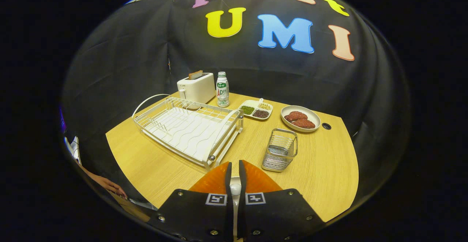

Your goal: Take the plate from the dish rack, then take the spoon from the basket and place it into the plate.

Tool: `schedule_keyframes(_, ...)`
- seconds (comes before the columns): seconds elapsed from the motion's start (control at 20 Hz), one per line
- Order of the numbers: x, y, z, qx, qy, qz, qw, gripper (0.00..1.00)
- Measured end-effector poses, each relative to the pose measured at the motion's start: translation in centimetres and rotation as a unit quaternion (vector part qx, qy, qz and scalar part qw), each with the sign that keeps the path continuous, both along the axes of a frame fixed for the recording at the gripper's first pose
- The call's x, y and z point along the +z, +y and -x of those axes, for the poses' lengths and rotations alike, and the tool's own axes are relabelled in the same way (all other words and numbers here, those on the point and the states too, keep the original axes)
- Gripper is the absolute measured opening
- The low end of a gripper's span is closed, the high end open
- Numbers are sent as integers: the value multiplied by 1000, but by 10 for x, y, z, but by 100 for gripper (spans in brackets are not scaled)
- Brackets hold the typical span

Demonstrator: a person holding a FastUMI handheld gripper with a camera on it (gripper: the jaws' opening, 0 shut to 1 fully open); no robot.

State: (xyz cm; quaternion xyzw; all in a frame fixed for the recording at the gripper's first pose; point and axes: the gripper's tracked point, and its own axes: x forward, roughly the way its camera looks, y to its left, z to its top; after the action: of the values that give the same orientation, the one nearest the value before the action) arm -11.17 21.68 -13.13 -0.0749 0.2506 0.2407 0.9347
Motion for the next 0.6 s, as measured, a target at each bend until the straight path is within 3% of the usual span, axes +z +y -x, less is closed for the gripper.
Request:
schedule_keyframes(0.2, -10, 5, -4, 17, 1, 12, 1000, 5)
schedule_keyframes(0.25, -15, -1, -5, 14, 1, 23, 1000, 14)
schedule_keyframes(0.3, -16, -5, -6, 12, 2, 28, 1000, 16)
schedule_keyframes(0.4, -19, -14, -7, -1, 1, 27, 1000, 27)
schedule_keyframes(0.6, 1, -37, -12, -39, -20, 6, 999, 28)
